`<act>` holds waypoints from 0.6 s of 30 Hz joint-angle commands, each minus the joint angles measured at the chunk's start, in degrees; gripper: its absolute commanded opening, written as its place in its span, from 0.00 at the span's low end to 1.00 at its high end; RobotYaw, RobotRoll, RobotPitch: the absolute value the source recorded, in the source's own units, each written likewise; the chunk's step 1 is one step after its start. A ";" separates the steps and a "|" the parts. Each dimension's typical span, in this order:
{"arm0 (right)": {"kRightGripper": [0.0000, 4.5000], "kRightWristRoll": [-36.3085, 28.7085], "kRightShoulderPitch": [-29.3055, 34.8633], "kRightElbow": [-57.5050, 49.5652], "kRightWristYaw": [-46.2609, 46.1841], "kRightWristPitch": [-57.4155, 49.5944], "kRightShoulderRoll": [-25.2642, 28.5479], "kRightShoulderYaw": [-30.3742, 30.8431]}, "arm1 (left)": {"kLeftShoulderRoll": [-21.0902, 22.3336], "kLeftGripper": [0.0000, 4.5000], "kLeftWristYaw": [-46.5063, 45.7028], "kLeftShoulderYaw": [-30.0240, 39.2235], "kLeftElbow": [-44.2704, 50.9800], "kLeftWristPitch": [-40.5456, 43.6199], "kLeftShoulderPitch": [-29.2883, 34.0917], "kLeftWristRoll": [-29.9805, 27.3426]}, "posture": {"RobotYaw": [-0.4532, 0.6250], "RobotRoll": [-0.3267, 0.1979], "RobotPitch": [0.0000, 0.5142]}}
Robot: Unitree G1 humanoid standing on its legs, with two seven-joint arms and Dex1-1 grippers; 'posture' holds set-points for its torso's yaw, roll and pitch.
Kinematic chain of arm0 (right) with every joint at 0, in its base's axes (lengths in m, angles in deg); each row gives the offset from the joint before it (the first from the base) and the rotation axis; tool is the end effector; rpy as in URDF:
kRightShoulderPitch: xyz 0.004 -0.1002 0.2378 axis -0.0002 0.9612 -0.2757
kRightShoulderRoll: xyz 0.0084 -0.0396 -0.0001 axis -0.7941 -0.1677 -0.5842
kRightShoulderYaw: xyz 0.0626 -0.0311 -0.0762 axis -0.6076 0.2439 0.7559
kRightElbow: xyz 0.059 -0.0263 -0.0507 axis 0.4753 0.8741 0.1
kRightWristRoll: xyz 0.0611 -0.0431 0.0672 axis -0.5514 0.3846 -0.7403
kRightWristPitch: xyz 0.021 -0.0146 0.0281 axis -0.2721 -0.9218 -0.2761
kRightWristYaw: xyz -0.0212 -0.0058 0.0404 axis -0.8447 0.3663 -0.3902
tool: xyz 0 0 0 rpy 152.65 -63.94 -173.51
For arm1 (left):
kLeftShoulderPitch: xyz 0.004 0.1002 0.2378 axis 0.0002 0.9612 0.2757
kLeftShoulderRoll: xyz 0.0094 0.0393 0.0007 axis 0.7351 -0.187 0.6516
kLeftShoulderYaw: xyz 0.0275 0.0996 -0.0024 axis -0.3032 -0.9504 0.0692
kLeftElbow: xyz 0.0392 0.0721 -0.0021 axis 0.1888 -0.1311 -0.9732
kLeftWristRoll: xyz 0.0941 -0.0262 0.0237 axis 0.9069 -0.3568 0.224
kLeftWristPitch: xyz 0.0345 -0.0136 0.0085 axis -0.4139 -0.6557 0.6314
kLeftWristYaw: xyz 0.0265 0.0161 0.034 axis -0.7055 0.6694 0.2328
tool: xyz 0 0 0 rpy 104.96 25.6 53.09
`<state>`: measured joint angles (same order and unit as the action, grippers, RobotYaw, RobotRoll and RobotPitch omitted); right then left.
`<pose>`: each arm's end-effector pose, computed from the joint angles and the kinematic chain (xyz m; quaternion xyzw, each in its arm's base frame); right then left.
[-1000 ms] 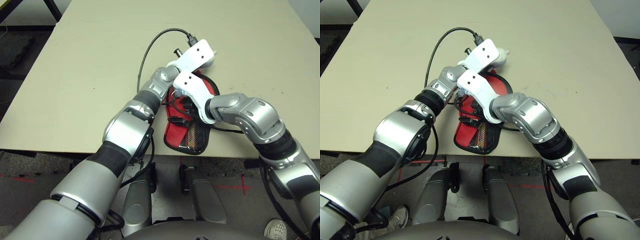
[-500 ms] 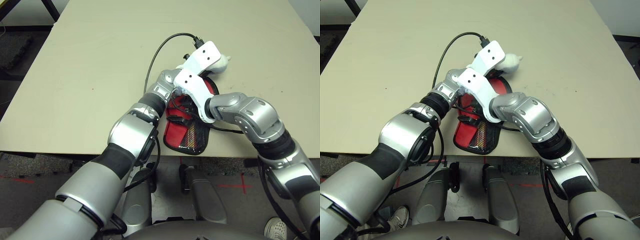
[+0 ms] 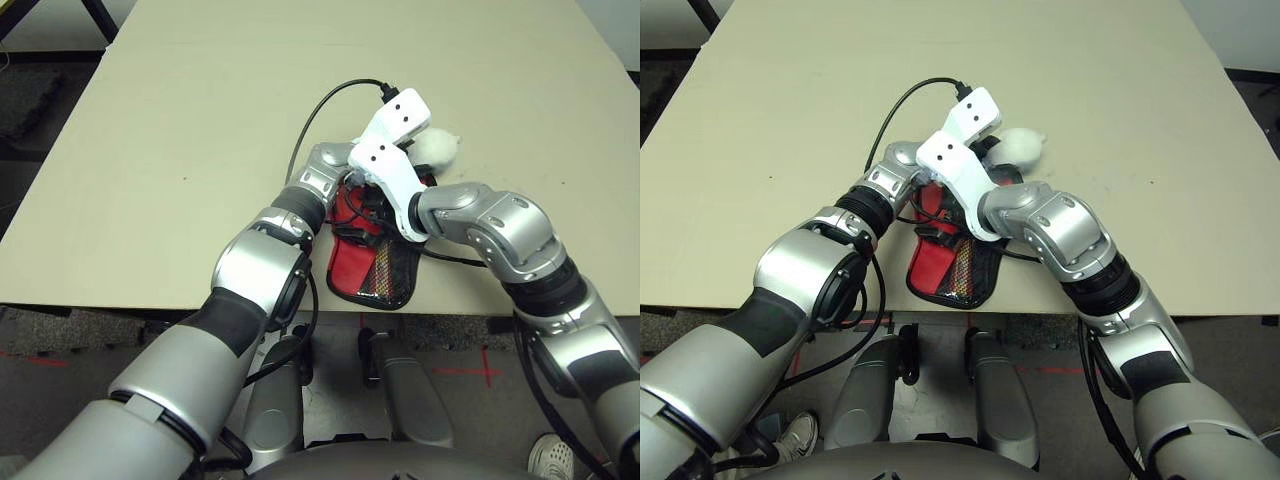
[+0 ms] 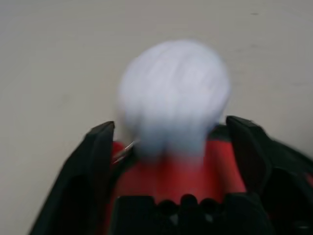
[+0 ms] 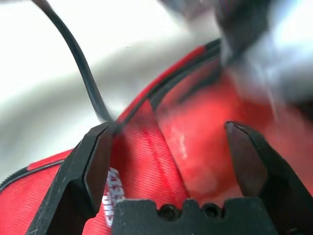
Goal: Store the ping-pong paddle in its case and zip it.
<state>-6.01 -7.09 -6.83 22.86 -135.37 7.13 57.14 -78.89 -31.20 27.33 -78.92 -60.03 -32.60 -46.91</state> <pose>0.2694 -0.1089 0.1945 -0.1880 0.2414 0.4174 0.8556 0.3722 0.0601 0.1893 0.1548 0.0271 -0.4991 0.8522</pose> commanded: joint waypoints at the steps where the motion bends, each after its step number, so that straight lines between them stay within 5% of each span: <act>1: 1.00 0.36 1.73 1.93 0.35 -2.88 1.39 -0.14 | 1.37 0.99 1.48 1.55 1.07 1.16 -1.59 -1.90 | 0.38 0.62 0.49; 11: 1.00 -3.13 4.45 -3.74 1.46 -9.63 3.34 -4.74 | 5.90 0.99 1.04 7.56 2.06 3.18 -6.18 -7.50 | 0.37 0.62 0.48; 18: 1.00 -8.81 -2.16 -5.73 4.74 -19.48 6.37 -17.97 | 8.03 0.99 3.91 6.97 3.39 4.10 -4.62 -8.04 | 0.36 0.62 0.48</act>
<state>-13.58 -6.33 -12.48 26.57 -152.24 11.98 43.51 -71.04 -28.79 35.01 -76.64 -56.69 -38.16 -54.86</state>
